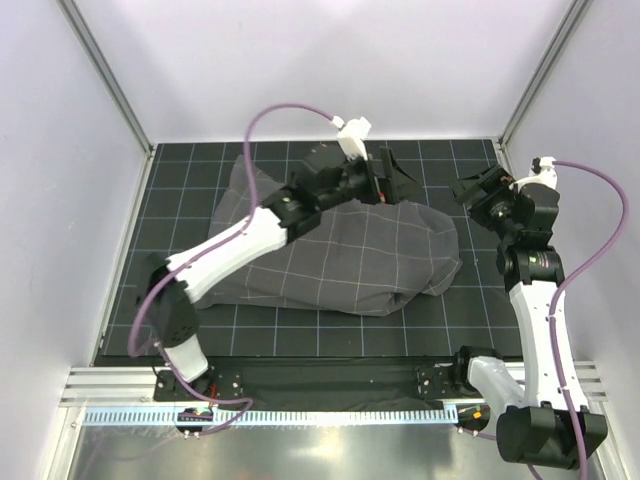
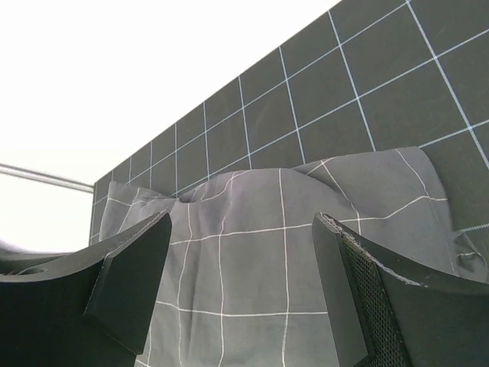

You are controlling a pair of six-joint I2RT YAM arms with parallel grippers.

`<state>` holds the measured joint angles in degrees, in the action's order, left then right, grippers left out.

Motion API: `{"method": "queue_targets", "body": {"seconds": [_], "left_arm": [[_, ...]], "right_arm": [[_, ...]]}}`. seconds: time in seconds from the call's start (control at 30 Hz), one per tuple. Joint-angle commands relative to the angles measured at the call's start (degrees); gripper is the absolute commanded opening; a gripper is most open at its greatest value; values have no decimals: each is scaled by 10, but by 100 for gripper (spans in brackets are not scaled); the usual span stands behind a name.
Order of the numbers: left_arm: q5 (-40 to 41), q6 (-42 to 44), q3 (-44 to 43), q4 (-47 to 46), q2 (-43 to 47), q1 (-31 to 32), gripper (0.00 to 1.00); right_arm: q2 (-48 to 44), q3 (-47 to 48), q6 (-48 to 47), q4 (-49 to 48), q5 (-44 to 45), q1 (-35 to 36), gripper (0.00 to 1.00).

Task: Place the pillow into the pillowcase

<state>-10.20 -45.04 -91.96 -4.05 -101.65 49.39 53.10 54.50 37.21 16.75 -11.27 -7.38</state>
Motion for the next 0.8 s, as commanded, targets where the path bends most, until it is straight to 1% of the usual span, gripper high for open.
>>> {"method": "queue_targets", "body": {"seconds": [0.0, 0.03, 0.07, 0.1, 0.13, 0.17, 0.2, 0.23, 0.27, 0.3, 0.33, 0.37, 0.43, 0.5, 0.57, 0.6, 0.77], "left_arm": [[43, 83, -30, 111, 110, -12, 100], [66, 93, -28, 170, 126, -20, 100], [76, 94, -22, 203, 159, -30, 100], [82, 92, 2, 224, 174, -60, 100], [81, 80, 23, 240, 194, -79, 100], [76, 75, 44, 261, 211, -97, 100], [70, 70, 67, 265, 248, -120, 100], [64, 63, 121, 267, 267, -162, 100], [54, 46, 146, 267, 283, -185, 100], [45, 40, 173, 266, 318, -204, 100], [38, 37, 215, 267, 333, -236, 100], [28, 43, 232, 270, 350, -247, 100], [42, 63, 259, 304, 392, -257, 100], [80, 99, 267, 353, 416, -257, 100], [97, 118, 278, 384, 451, -257, 100], [129, 129, 287, 394, 464, -257, 100], [157, 151, 363, 404, 557, -257, 100]], "right_arm": [[-15, -19, -19, 4, -16, -1, 82], [-17, -26, -23, -1, -53, -1, 82], [-18, -33, -23, -16, -73, -1, 82], [-19, -49, -21, -23, -89, 1, 82], [-19, -58, -15, -34, -116, 3, 82], [-19, -68, -13, -50, -123, 5, 82], [-19, -76, -11, -58, -126, 15, 82], [-19, -93, -10, -65, -129, 21, 82], [-20, -100, -11, -77, -134, 28, 82], [-21, -112, -13, -80, -139, 32, 82], [-23, -117, -14, -83, -142, 39, 82], [-26, -122, -17, -83, -146, 41, 81], [-40, -134, -31, -81, -150, 41, 82], [-61, -138, -70, -56, -148, 41, 82], [-105, -146, -88, -38, -137, 41, 83], [-121, -155, -108, -30, -122, 42, 83], [-236, -185, -153, 9, -86, 41, 83]]}}
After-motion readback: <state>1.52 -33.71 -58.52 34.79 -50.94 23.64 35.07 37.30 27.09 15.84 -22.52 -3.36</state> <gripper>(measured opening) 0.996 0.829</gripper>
